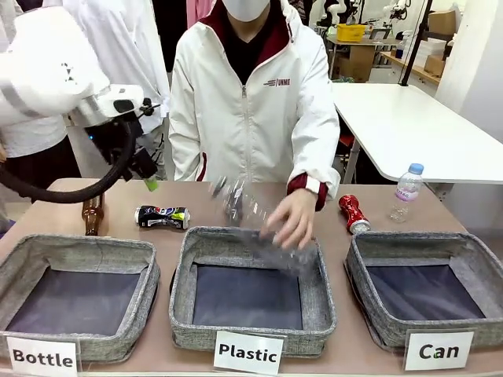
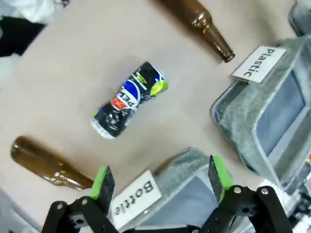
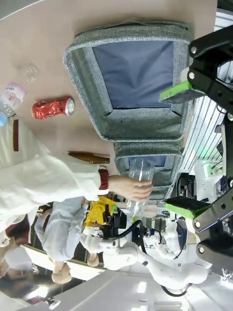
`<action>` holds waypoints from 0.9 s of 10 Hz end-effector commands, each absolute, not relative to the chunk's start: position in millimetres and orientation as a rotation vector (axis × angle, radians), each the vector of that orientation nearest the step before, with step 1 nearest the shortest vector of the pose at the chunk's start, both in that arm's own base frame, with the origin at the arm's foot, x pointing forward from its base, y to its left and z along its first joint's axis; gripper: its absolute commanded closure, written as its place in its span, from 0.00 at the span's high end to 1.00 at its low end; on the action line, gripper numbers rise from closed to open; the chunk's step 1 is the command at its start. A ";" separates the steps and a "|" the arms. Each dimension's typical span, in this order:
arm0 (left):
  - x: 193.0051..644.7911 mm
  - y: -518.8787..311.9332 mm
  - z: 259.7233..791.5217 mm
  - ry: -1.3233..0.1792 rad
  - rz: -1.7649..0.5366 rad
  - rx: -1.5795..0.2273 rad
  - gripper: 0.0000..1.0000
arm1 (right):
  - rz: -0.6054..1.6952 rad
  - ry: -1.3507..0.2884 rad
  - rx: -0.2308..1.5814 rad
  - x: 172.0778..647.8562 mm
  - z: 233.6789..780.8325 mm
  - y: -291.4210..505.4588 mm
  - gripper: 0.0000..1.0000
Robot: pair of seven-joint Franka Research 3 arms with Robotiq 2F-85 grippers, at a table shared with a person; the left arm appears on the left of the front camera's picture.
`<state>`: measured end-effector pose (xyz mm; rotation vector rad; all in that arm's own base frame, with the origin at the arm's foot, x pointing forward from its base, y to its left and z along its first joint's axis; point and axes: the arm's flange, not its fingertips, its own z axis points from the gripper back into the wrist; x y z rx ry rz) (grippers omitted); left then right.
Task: Sort the can waste into the basket.
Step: Pick up the can waste from the table and place it in the right Fabric basket.
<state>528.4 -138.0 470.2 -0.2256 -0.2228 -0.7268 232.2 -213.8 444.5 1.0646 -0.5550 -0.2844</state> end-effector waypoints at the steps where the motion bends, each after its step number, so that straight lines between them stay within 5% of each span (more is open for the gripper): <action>1: 512.6 -44.6 482.3 -0.241 -0.856 -0.390 1.00 | -0.261 -0.580 1.075 233.6 445.7 -216.0 1.00; 4: 486.7 -2.0 461.6 -0.270 -1.133 -0.415 1.00 | -0.261 -0.580 1.075 233.6 445.7 -216.0 1.00; 9: 540.5 -109.7 440.9 -0.136 -1.652 -0.132 1.00 | -0.261 -0.580 1.075 233.6 445.7 -216.0 1.00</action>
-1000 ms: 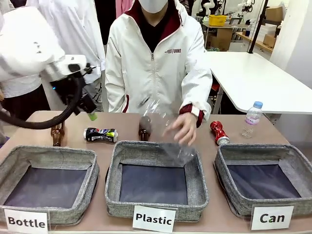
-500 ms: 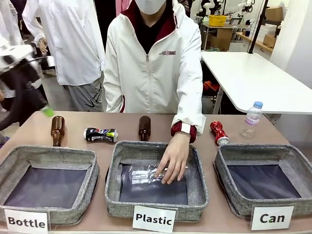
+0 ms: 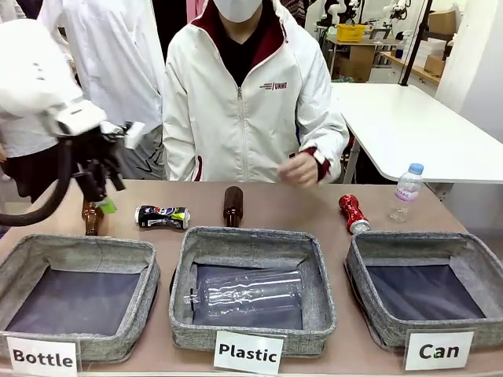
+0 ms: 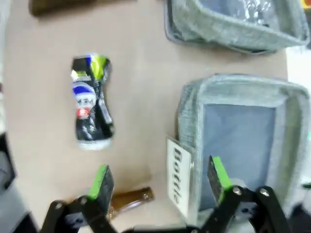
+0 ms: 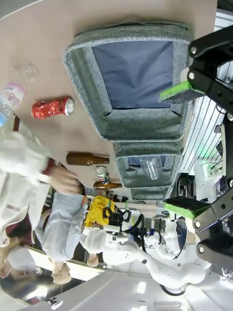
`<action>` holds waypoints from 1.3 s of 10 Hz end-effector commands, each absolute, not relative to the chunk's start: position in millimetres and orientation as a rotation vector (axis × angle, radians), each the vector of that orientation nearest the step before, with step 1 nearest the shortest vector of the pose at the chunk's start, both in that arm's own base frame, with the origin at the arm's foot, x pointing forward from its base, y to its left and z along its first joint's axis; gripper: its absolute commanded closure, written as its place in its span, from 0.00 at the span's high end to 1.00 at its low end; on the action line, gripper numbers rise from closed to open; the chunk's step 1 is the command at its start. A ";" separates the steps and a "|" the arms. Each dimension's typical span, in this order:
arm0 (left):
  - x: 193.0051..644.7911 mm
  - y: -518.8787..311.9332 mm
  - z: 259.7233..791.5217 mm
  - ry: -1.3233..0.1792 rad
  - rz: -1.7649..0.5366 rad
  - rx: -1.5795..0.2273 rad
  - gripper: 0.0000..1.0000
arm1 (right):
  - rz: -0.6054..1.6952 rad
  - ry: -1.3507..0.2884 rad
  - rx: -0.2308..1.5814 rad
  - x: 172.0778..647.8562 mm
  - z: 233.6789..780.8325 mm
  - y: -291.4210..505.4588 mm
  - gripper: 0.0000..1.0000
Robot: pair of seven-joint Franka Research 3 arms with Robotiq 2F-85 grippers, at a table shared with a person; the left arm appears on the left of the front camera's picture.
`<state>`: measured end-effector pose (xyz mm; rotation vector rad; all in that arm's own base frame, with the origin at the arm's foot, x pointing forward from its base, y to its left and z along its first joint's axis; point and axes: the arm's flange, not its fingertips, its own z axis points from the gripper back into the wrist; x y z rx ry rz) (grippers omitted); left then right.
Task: Sort the can waste into the basket.
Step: Pick up the can waste from the table and place it in the right Fabric basket.
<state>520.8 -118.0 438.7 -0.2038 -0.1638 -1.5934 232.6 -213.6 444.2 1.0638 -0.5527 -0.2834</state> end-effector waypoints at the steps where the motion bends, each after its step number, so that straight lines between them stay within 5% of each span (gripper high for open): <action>1: 551.1 -123.0 436.1 -0.086 -1.691 -0.099 1.00 | -0.261 -0.580 1.075 233.6 445.7 -216.0 1.00; 3: 562.4 -155.6 421.2 -0.030 -1.783 -0.076 1.00 | -0.261 -0.580 1.075 233.6 445.7 -216.0 1.00; 13: 593.8 -218.1 334.1 -0.007 -1.533 0.110 1.00 | -0.261 -0.580 1.075 233.6 445.7 -216.0 1.00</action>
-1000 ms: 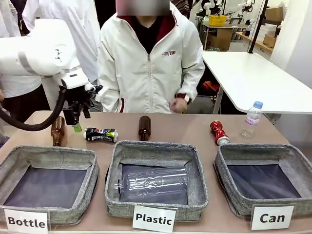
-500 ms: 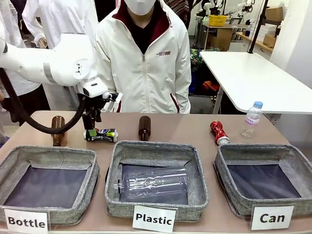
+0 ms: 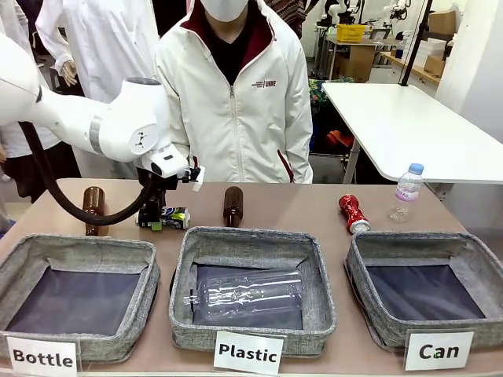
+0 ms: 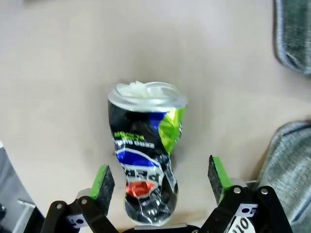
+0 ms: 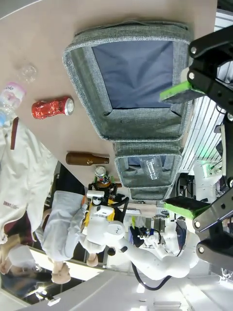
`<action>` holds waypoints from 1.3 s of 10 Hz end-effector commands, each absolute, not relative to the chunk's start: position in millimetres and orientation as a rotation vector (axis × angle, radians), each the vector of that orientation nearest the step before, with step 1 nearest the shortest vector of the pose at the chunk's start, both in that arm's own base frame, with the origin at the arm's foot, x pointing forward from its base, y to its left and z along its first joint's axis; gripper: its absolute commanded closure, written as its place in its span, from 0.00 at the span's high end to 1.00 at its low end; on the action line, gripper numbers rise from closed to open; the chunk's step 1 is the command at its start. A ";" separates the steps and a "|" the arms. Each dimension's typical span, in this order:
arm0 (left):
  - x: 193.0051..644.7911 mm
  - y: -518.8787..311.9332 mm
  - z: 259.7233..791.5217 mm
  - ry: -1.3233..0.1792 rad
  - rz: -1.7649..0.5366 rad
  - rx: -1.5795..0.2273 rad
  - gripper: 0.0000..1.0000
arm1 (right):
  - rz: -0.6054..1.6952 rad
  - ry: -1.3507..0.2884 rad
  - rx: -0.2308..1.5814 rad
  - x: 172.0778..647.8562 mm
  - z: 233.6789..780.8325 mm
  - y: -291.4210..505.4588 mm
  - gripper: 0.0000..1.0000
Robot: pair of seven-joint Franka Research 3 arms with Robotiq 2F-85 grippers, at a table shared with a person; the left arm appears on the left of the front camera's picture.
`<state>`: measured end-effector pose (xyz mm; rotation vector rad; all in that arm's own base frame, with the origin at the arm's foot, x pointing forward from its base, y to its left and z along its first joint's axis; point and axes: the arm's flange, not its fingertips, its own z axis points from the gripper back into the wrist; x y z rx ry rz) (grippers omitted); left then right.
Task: Sort the can waste into the basket.
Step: Pick up the can waste from the table and place it in the right Fabric basket.
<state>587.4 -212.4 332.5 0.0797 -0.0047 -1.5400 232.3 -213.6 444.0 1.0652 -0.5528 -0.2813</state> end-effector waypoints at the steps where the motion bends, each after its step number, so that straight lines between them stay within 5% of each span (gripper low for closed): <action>1: 596.3 -221.6 329.2 -0.015 -1.539 0.112 1.00 | -0.261 -0.580 1.075 233.6 445.7 -216.0 1.00; 6: 605.3 -226.1 319.0 0.033 -1.520 0.106 1.00 | -0.261 -0.580 1.075 233.6 445.7 -216.0 1.00; 7: 606.4 -225.0 318.7 0.042 -1.519 0.110 0.50 | -0.261 -0.580 1.075 233.6 445.7 -216.0 1.00; 8: 606.8 -224.7 319.0 0.054 -1.523 0.101 0.41 | -0.261 -0.580 1.075 233.6 445.7 -216.0 1.00; 9: 607.4 -224.3 320.1 0.053 -1.524 0.093 0.00 | -0.261 -0.580 1.075 233.6 445.7 -216.0 1.00; 11: 605.8 -220.6 325.7 0.041 -1.501 0.086 0.00 | -0.261 -0.580 1.075 233.6 445.7 -216.0 1.00; 12: 605.7 -215.6 331.9 0.036 -1.486 0.082 0.15 | -0.261 -0.580 1.075 233.6 445.7 -216.0 1.00; 13: 602.3 -209.4 340.6 0.026 -1.465 0.090 0.06 | -0.261 -0.580 1.075 233.6 445.7 -216.0 1.00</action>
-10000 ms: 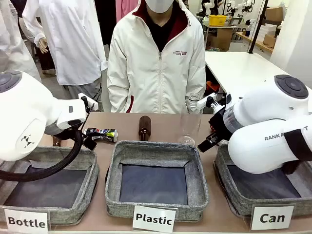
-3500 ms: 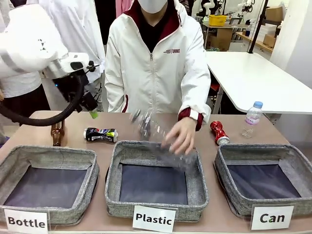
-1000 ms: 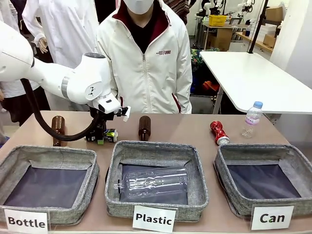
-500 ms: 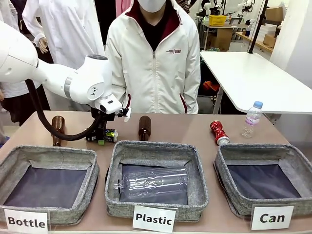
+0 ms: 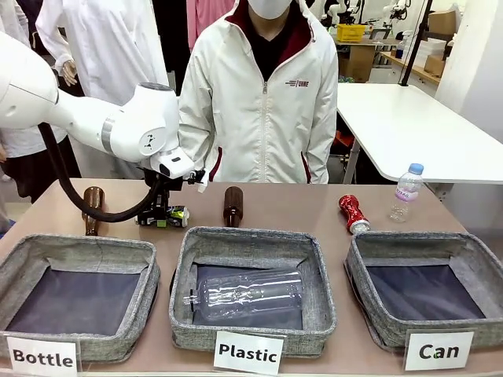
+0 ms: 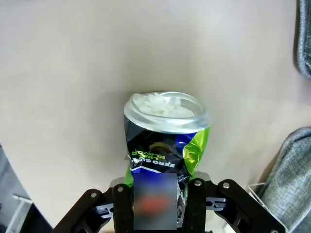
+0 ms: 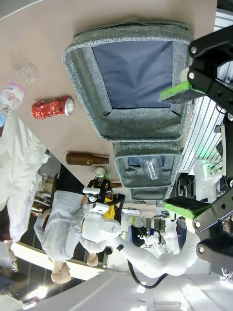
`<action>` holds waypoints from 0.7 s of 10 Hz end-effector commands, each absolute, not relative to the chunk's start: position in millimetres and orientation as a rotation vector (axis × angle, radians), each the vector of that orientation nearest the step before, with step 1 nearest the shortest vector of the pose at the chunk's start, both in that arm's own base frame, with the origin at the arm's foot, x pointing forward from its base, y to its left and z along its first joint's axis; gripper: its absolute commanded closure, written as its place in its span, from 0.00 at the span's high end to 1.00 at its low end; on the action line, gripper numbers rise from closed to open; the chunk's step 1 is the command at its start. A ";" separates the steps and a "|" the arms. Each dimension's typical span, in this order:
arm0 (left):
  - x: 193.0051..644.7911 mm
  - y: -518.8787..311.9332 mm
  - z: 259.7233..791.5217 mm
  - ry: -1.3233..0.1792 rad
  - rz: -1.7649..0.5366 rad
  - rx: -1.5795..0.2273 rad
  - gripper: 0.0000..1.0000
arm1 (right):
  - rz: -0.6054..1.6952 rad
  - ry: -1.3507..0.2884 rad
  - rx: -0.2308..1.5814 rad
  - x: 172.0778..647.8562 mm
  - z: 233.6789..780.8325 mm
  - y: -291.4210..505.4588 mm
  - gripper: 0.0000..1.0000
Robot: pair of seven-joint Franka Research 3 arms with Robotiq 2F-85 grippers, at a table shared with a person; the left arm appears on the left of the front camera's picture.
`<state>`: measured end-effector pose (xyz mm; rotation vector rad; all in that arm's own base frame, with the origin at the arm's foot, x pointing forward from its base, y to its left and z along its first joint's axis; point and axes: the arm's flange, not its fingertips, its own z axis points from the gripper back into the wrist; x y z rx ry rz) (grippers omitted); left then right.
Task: Sort the can waste into the basket.
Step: Pick up the can waste from the table and place it in the right Fabric basket.
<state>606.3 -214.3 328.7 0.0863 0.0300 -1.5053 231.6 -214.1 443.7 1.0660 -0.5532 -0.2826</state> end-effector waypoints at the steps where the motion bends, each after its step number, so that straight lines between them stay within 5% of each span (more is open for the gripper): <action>1: 597.2 -200.0 354.6 -0.010 -1.418 0.099 0.00 | -0.261 -0.580 1.075 233.6 445.7 -216.0 1.00; 3: 582.6 -166.7 412.0 -0.086 -1.285 0.120 0.00 | -0.261 -0.580 1.075 233.6 445.7 -216.0 1.00; 7: 508.1 -61.7 527.3 -0.040 -1.293 -0.143 0.00 | -0.261 -0.580 1.075 233.6 445.7 -216.0 1.00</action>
